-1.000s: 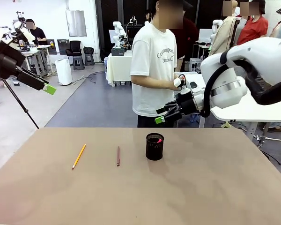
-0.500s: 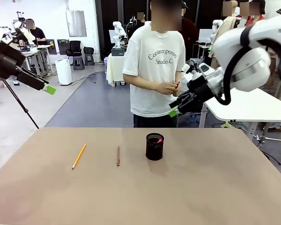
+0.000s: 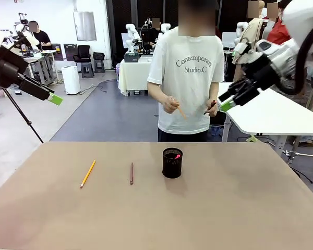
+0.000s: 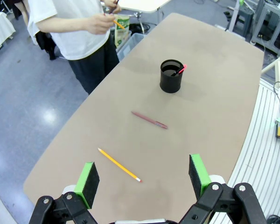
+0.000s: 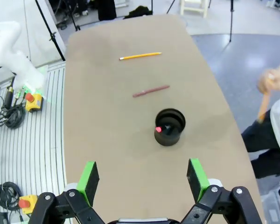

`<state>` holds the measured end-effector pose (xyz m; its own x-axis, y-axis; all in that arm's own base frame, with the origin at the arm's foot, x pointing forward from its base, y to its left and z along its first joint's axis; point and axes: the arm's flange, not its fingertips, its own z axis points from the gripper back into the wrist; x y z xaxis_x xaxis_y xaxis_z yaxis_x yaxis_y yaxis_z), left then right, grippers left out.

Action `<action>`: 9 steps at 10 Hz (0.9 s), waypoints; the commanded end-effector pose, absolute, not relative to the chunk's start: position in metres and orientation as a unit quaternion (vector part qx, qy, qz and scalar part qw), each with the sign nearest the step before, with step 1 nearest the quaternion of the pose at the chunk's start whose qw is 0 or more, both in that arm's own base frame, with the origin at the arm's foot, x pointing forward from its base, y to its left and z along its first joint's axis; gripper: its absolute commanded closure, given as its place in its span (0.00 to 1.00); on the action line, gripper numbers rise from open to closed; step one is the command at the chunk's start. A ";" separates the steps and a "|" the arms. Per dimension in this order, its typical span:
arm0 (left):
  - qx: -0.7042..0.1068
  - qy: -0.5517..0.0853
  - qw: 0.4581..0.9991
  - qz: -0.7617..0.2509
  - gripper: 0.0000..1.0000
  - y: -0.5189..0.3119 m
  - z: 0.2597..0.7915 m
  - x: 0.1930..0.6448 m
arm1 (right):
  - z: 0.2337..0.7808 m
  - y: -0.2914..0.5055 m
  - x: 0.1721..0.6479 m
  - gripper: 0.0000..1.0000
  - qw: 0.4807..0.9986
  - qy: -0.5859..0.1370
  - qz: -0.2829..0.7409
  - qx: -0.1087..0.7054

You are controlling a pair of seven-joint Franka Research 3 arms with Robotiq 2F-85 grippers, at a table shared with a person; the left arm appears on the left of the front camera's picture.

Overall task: Place the pens into the pen holder.
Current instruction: Pick up a writing instrument from the table and place it into the Pen holder.

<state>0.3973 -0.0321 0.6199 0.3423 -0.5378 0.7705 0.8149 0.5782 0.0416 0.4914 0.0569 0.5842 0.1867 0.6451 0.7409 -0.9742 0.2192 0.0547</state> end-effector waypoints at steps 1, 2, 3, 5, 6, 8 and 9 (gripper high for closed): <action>-0.178 -0.388 0.799 -0.424 0.00 -0.032 0.621 0.397 | 0.601 0.042 0.496 0.00 0.736 -0.276 0.555 0.273; -0.178 -0.388 0.799 -0.424 0.00 -0.032 0.621 0.397 | 0.608 0.033 0.499 0.00 0.744 -0.276 0.543 0.275; -0.178 -0.388 0.799 -0.424 0.00 -0.032 0.621 0.397 | 0.617 0.022 0.499 0.00 0.750 -0.275 0.535 0.275; -0.178 -0.388 0.799 -0.424 0.00 -0.032 0.621 0.397 | 0.631 -0.001 0.502 0.00 0.756 -0.287 0.524 0.268; -0.178 -0.388 0.799 -0.424 0.00 -0.032 0.621 0.397 | 0.637 -0.010 0.500 0.00 0.759 -0.294 0.519 0.263; -0.178 -0.388 0.799 -0.424 0.00 -0.032 0.621 0.397 | 0.642 -0.019 0.501 0.00 0.761 -0.310 0.510 0.253; -0.178 -0.388 0.799 -0.424 0.00 -0.032 0.621 0.397 | 0.641 -0.018 0.504 0.00 0.759 -0.316 0.512 0.248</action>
<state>0.3973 -0.0321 0.6199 0.3422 -0.5378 0.7705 0.8149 0.5782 0.0417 0.5002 -0.0227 0.6398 0.2602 0.6192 0.7409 -0.9411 0.3343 0.0512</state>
